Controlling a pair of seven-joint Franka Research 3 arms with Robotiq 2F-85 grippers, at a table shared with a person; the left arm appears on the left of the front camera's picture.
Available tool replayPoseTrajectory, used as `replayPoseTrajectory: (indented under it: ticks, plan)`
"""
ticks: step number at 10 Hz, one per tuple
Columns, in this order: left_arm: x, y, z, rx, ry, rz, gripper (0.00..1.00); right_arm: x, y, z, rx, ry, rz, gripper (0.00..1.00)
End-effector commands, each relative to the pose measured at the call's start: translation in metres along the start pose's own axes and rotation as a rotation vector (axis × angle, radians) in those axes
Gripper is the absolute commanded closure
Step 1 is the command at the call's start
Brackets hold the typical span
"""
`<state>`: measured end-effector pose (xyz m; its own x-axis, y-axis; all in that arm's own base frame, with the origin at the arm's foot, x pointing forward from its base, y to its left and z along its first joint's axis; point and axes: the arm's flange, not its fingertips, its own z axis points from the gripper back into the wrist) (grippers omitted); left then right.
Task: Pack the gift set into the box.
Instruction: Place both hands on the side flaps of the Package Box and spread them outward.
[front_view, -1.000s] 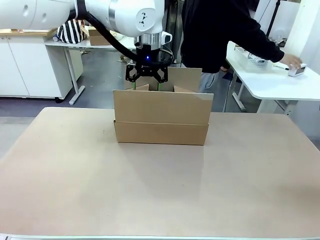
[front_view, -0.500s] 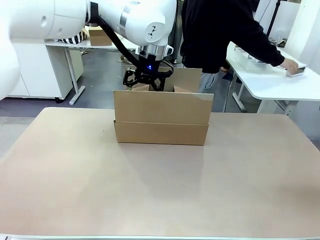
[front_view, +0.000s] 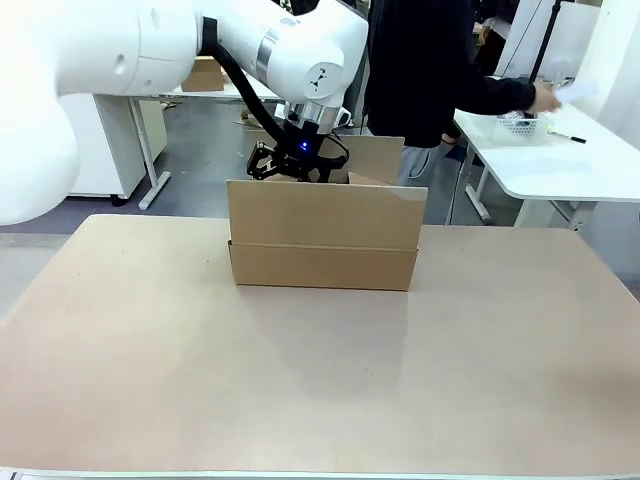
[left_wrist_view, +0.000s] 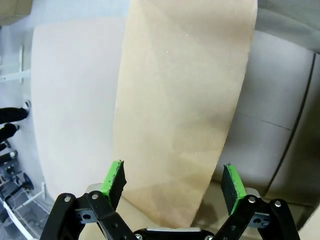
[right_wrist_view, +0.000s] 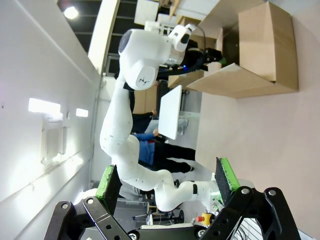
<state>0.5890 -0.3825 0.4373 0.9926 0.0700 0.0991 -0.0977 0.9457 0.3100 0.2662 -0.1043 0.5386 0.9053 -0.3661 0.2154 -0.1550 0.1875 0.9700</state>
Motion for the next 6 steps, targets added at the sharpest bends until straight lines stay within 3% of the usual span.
replayPoseTrajectory:
  ticks: [1, 6]
  plan:
    - [0.008, -0.009, 0.005, 0.055, -0.01, 0.008, 0.0, 0.004, 0.002, -0.002, 0.02, -0.008, 0.027, 0.0]
    - [0.015, -0.015, -0.012, 0.098, 0.007, 0.009, 0.0, 0.004, 0.002, -0.002, 0.02, -0.008, 0.027, 0.0]
